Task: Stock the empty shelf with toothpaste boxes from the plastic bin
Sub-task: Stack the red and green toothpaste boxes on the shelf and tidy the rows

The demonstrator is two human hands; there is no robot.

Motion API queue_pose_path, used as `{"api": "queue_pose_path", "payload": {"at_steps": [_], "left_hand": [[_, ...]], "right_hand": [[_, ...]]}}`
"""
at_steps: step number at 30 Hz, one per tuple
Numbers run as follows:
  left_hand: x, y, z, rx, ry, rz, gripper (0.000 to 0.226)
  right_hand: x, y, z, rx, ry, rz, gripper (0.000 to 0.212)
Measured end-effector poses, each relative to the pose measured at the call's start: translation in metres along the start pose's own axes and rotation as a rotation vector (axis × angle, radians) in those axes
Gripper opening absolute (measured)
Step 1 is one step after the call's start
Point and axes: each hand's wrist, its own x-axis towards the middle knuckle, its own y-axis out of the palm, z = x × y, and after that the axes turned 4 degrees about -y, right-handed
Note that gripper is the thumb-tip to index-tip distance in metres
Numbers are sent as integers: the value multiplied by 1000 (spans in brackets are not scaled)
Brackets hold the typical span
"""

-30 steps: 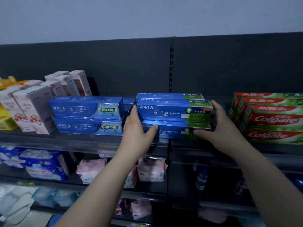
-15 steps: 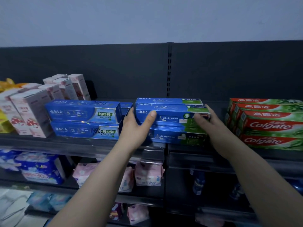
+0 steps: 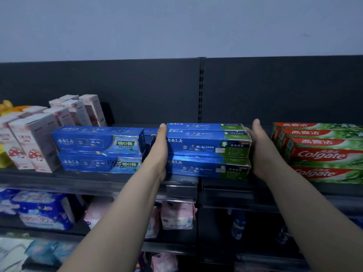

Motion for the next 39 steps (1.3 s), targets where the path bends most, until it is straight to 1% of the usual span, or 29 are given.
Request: {"api": "queue_pose_path", "payload": {"at_steps": [1,3,5,7,10,14,17,18,19,20,21,22,23,24,25,27,30,33,35,36,37,39], "left_hand": [[-2,4,-1,-6,0,20,52],[-4,10,0,-5,-5,56,46],[-5,17,5,6,-6,105,44],[-5,21,10,-23,-29,157,47],[0,22,10,-65,-34,204,60],[2,25,14,-38,-19,198,53],[-2,24,13,-25,-17,211,54],[2,20,10,-52,-4,175,52],[7,15,4,-75,23,99,51],[11,10,-2,-67,49,36,57],[21,6,-4,-37,55,6,68],[31,4,-5,-11,48,-5,80],[43,2,-6,21,33,-4,85],[52,2,-9,82,29,-18,80],[52,6,-16,154,25,-23,68],[51,14,-30,254,13,-26,59],[59,21,-37,335,-41,-47,53],[64,23,-45,491,-35,-32,46],[67,26,-58,645,17,-31,44],[68,28,-67,773,69,-32,45],[70,29,-77,932,146,-20,45],[77,34,-93,1256,305,84,42]], "right_hand": [[0,0,0,-27,27,-12,64],[-2,-4,1,-52,48,-39,52],[-5,-11,3,-45,31,-75,43],[-5,-17,7,-31,19,-119,38],[-7,-22,8,-39,9,-124,37],[-13,-23,5,-49,4,-116,43],[-19,-22,6,-80,-16,-130,41],[-22,-21,6,-141,-58,-141,39],[-26,-19,6,-265,-146,-157,38],[-30,-18,6,-444,-279,-187,41],[-34,-18,5,-636,-430,-211,46],[-37,-17,3,-795,-560,-220,52],[-37,-17,1,-922,-655,-224,55],[-37,-17,1,-1026,-721,-219,57],[-36,-17,1,-1115,-759,-208,58],[-31,-14,4,-1284,-787,-170,62],[-28,-12,8,-1523,-742,-95,62],[-30,-13,11,-1606,-696,-66,57],[-31,-14,15,-1644,-665,-49,57],[-30,-14,16,-1660,-672,-43,59],[-31,-13,17,-1675,-679,-37,61],[-31,-12,17,-1689,-656,-19,62]]}}
